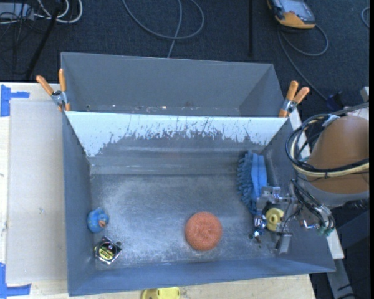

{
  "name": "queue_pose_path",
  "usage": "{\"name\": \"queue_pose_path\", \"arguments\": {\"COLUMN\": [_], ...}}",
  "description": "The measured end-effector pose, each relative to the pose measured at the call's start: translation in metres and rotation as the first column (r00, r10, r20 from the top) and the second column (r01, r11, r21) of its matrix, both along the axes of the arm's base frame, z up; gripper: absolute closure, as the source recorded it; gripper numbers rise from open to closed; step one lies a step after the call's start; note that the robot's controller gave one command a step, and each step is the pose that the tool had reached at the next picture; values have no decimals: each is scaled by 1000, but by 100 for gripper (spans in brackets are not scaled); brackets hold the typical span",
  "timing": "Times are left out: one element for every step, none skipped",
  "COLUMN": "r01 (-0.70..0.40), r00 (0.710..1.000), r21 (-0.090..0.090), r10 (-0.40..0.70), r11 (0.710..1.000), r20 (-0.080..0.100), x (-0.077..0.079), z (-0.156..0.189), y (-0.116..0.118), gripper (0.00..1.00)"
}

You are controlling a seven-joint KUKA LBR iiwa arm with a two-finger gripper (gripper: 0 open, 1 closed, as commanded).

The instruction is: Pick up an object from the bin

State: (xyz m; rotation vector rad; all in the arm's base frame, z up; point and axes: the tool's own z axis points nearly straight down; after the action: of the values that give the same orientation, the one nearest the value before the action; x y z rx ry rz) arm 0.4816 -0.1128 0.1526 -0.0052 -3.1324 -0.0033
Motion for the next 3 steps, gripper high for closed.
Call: {"name": "queue_pose_path", "arguments": {"r01": [-5,-109,-238], "r00": [1000,994,971], "r21": [-1,-2,0], "r10": [5,109,238], "r11": [1000,994,971], "r20": [7,12,12], "x": [2,27,40], "z": [4,-52,-82], "y": [1,-27,-40], "gripper": [0,0,0]}}
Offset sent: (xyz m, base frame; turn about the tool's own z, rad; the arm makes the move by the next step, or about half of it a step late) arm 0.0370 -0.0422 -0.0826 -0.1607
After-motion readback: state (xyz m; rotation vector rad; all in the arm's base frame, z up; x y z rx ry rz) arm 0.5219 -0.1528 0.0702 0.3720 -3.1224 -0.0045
